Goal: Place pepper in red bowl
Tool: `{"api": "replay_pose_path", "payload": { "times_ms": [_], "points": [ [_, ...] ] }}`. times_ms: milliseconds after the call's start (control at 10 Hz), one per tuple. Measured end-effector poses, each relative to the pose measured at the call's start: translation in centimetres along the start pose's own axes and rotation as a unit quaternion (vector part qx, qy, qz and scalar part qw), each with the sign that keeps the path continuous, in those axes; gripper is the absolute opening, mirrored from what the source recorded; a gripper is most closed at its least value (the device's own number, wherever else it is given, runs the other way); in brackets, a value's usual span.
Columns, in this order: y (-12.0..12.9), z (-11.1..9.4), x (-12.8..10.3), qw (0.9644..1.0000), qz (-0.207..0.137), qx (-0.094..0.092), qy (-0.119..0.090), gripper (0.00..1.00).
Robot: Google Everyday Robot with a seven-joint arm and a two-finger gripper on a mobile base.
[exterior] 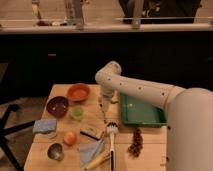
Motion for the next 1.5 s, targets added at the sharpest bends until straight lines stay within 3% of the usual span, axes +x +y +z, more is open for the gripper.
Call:
{"api": "replay_pose_path", "payload": {
  "times_ms": [200, 500, 800, 1000, 1500],
  "points": [
    [-1.1, 2.9, -0.2, 0.9998, 0.012, -0.013, 0.014, 0.8],
    [-2.6, 4.4, -0.8, 0.9993, 0.014, -0.025, 0.025, 0.8],
    [-4.1, 5.1, -1.3, 0.9991, 0.019, -0.03, 0.024, 0.8],
    [-4.9, 5.4, -0.3, 0.9985, 0.039, -0.033, 0.02, 0.8],
    [-4.5, 8.1, 0.7, 0.9965, 0.069, -0.045, 0.016, 0.8]
  ]
}}
